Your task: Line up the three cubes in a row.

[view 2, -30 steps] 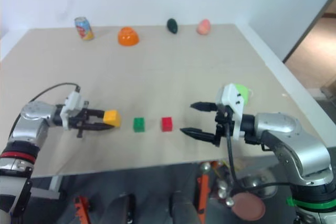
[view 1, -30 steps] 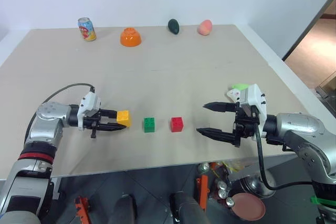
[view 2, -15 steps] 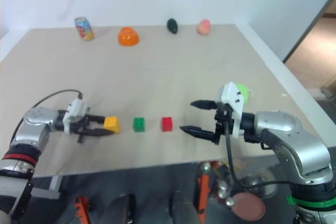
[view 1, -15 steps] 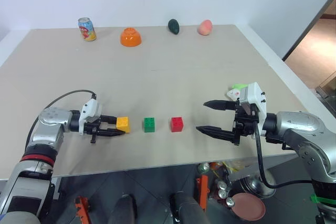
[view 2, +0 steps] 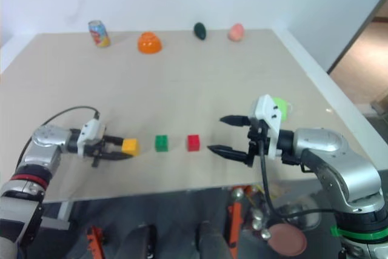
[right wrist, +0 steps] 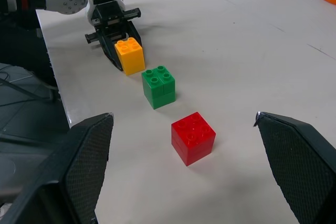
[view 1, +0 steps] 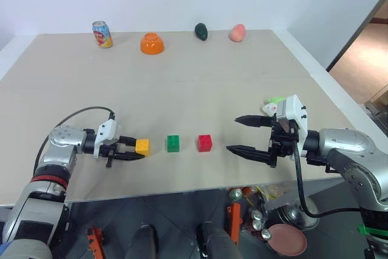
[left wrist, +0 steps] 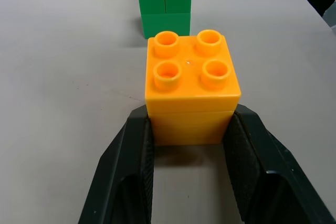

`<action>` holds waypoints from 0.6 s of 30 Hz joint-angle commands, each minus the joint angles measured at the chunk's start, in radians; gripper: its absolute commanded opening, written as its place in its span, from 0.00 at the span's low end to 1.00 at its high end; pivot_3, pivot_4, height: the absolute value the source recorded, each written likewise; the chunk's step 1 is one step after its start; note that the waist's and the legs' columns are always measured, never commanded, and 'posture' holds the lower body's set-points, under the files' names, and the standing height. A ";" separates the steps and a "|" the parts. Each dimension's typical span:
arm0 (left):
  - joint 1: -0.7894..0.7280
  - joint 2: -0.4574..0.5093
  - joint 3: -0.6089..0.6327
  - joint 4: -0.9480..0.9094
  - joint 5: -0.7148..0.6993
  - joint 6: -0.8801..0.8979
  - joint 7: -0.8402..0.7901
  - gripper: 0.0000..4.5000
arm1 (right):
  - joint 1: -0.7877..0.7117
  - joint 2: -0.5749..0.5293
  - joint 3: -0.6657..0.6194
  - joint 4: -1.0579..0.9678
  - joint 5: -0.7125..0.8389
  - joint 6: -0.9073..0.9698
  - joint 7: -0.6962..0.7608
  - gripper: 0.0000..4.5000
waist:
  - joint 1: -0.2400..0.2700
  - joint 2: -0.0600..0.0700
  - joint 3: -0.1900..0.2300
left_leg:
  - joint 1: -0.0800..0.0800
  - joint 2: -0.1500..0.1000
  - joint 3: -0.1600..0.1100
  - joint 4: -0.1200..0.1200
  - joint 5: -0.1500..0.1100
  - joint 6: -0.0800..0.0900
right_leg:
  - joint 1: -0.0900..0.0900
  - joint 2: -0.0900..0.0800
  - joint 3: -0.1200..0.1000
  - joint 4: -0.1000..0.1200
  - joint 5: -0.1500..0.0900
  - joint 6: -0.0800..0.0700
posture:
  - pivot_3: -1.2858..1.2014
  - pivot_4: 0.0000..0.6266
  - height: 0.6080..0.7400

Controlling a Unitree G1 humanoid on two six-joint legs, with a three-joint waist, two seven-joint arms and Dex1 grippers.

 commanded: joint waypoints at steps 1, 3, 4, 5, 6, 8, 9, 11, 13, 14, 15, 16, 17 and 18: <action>-0.024 -0.008 0.027 0.028 0.017 -0.013 0.001 0.29 | -0.026 -0.006 -0.001 -0.010 -0.001 -0.015 0.002 1.00 | 0.000 0.000 0.000 | 0.000 0.000 0.000 0.000 0.001 0.001 | 0.000 0.000 0.000 0.000 0.000 0.000 | 0.52 0.24 0.99; -0.027 -0.011 0.030 0.031 0.019 -0.015 0.001 0.29 | -0.028 -0.006 0.002 -0.007 -0.004 -0.017 0.003 1.00 | 0.000 0.000 0.000 | 0.000 0.000 0.000 0.000 0.001 0.001 | 0.000 0.000 0.000 0.000 0.001 0.000 | 0.52 0.24 0.99; -0.029 -0.012 0.032 0.033 0.020 -0.016 0.001 0.29 | -0.029 -0.005 0.003 -0.006 -0.005 -0.018 0.004 1.00 | 0.000 0.000 0.000 | 0.000 0.000 0.000 0.001 0.001 0.002 | 0.000 0.000 0.000 0.000 0.002 0.000 | 0.52 0.24 0.99; -0.032 -0.014 0.036 0.037 0.023 -0.018 0.001 0.29 | -0.031 -0.005 0.005 -0.004 -0.006 -0.018 0.005 1.00 | 0.000 0.000 0.000 | 0.000 0.000 0.000 0.001 0.001 0.002 | 0.000 0.000 0.000 0.000 0.002 0.000 | 0.52 0.24 0.99; -0.035 -0.016 0.040 0.040 0.025 -0.018 0.001 0.29 | -0.032 -0.005 0.006 -0.003 -0.006 -0.019 0.006 1.00 | 0.000 0.000 0.000 | 0.000 0.000 0.000 0.001 0.001 0.002 | 0.000 0.000 0.000 0.000 0.002 0.000 | 0.52 0.24 0.99; -0.040 -0.022 0.049 0.045 0.031 -0.018 0.002 0.29 | -0.035 -0.004 0.009 0.000 -0.008 -0.020 0.007 1.00 | 0.000 0.000 0.000 | 0.000 0.000 0.000 0.001 0.001 0.002 | 0.000 0.000 0.000 0.000 0.002 0.000 | 0.52 0.24 0.99; -0.042 -0.024 0.052 0.046 0.034 -0.019 0.002 0.29 | -0.036 -0.004 0.010 0.001 -0.007 -0.019 0.008 1.00 | 0.001 0.000 0.000 | 0.000 0.000 0.000 0.001 0.001 0.002 | 0.000 0.000 0.000 0.000 0.002 0.000 | 0.52 0.24 0.99; -0.048 -0.030 0.059 0.048 0.036 -0.011 0.004 0.29 | -0.040 -0.003 0.013 0.004 -0.008 -0.020 0.008 1.00 | 0.001 0.000 0.000 | 0.000 0.000 0.000 0.001 0.001 0.002 | 0.000 -0.001 0.000 0.000 0.002 0.000 | 0.52 0.24 0.99; -0.050 -0.032 0.064 0.048 0.039 -0.008 0.003 0.29 | -0.042 -0.004 0.014 0.005 -0.008 -0.021 0.009 1.00 | 0.002 0.000 0.000 | -0.001 0.000 0.000 0.001 0.001 0.002 | 0.000 -0.001 0.000 0.000 0.002 0.000 | 0.52 0.24 0.99; -0.049 -0.031 0.060 0.047 0.042 -0.007 0.002 0.29 | -0.041 -0.004 0.014 0.005 -0.008 -0.021 0.009 1.00 | 0.001 0.000 0.000 | -0.001 0.000 0.000 0.001 0.001 0.002 | 0.000 -0.001 0.000 0.000 0.002 0.000 | 0.52 0.24 0.99; -0.049 -0.030 0.058 0.047 0.045 -0.008 0.001 0.29 | -0.042 -0.004 0.014 0.006 -0.008 -0.022 0.009 1.00 | 0.001 0.000 0.000 | -0.001 0.000 0.000 0.001 0.001 0.002 | 0.000 -0.001 0.000 0.000 0.002 0.000 | 0.52 0.24 0.99; -0.050 -0.029 0.057 0.049 0.049 -0.011 0.001 0.40 | -0.041 -0.004 0.014 0.006 -0.008 -0.023 0.009 1.00 | 0.001 0.000 0.000 | -0.001 0.000 0.000 0.001 0.001 0.002 | 0.000 -0.001 0.000 0.000 0.002 0.000 | 0.52 0.24 0.99; -0.052 -0.028 0.056 0.052 0.052 -0.009 0.001 0.52 | -0.041 -0.003 0.014 0.007 -0.009 -0.024 0.008 1.00 | 0.001 0.000 0.000 | -0.001 0.000 0.000 0.001 0.001 0.002 | 0.000 -0.001 0.000 0.000 0.002 0.000 | 0.52 0.24 0.99; -0.053 -0.020 0.043 0.049 0.050 0.019 0.001 0.59 | -0.040 -0.003 0.013 0.006 -0.008 -0.024 0.008 1.00 | 0.001 0.000 0.000 | -0.001 0.000 0.000 0.001 0.001 0.002 | 0.000 0.000 0.000 0.000 0.002 0.000 | 0.52 0.24 0.99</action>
